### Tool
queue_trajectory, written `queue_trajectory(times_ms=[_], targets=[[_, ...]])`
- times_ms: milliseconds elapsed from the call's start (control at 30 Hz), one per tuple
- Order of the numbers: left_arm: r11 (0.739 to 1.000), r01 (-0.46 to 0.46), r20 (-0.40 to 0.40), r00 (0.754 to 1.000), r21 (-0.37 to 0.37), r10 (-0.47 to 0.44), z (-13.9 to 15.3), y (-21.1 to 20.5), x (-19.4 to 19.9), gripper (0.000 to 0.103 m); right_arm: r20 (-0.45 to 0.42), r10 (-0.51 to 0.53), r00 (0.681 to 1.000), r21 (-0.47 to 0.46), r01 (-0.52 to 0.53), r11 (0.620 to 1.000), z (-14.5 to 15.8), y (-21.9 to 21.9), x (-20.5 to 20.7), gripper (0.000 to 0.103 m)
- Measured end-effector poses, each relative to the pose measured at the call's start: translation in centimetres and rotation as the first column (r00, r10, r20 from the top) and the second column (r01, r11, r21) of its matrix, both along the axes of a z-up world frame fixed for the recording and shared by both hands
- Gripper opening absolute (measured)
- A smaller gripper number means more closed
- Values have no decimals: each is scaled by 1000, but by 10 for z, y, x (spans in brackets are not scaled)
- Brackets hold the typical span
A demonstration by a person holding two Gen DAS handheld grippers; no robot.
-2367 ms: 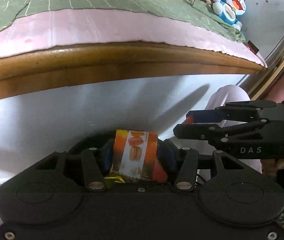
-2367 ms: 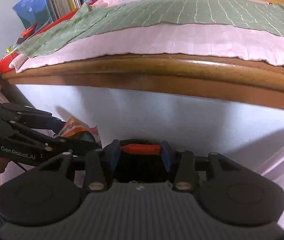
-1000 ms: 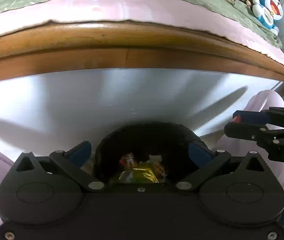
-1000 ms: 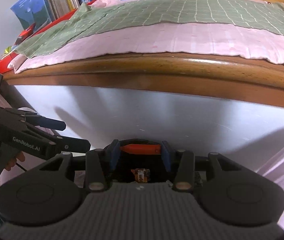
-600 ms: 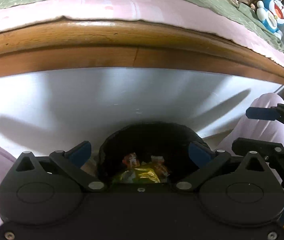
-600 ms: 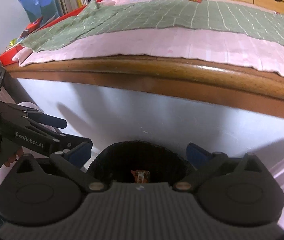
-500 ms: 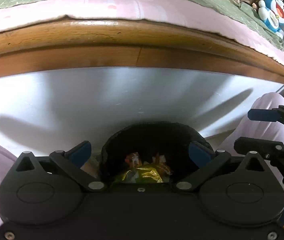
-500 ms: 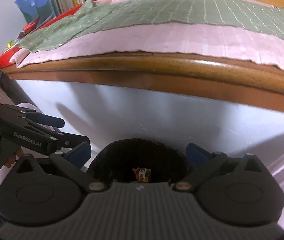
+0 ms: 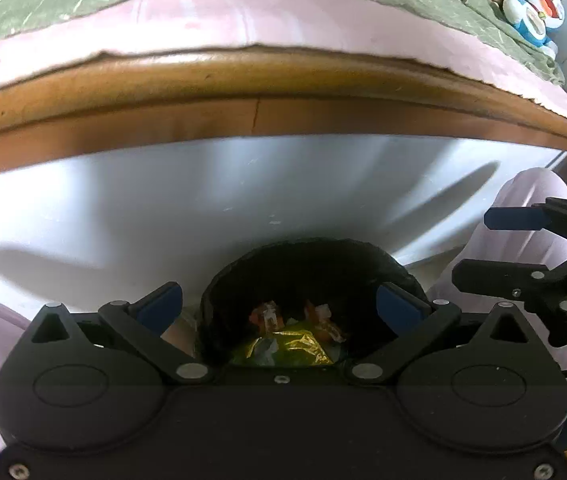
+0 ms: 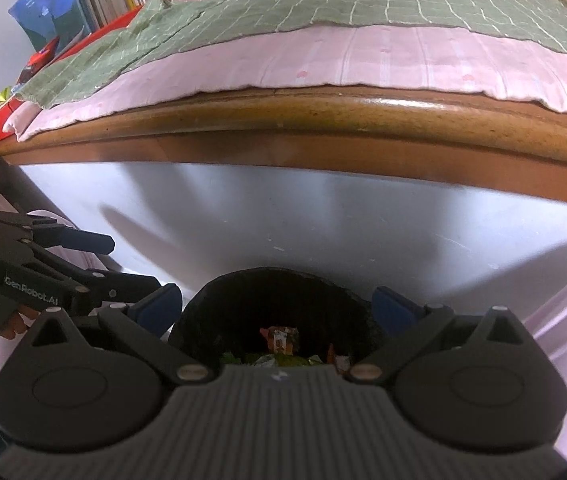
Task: Collect trash
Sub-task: 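Raise both open tools from the bin back up over the bed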
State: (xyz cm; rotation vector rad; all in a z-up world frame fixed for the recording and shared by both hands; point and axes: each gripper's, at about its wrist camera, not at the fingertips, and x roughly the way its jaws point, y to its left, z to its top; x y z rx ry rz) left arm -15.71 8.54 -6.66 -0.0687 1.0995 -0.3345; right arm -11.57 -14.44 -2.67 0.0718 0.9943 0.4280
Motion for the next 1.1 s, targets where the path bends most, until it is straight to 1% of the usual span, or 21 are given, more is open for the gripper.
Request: queue_trajectory(times_ms=[67,200,300,367,433,533,633,867,967,1100], targets=[[1000,9,16,1000,1,-9,7,-1,0,103,21,16,1000,-13,-16,1000,5,1,1,103],[999,30,83,996,13,-31,28,-4,-1,103,75,31,997,-7,-30,1000,21,-3,6,103],[1000,29,120,992,-3,-28,44,-3,0,103,118,21,993,23,-24,999,35,-8,12,103],[1000,27,148,989,1,-27,55,-2,1,103,137,17,990,66,-26,997,43,-14,19,103],[1000,18,183,983,0,-17,67,0,3,103,157,3,988,83,-16,996,50,-18,26,103],[1000,-3,228,974,-7,5,83,7,8,103,212,-7,977,68,-8,998,63,-21,36,103],[1000,-18,273,962,0,17,98,10,14,103,262,-17,965,47,4,999,75,-22,45,103],[999,-25,350,936,-20,30,125,14,30,103,348,-27,937,29,18,999,99,-23,65,103],[999,-34,374,927,-26,42,134,14,42,103,377,-21,926,1,22,1000,105,-21,74,103],[999,-26,413,910,-33,38,147,14,58,103,387,-31,922,-8,37,999,109,-24,85,103]])
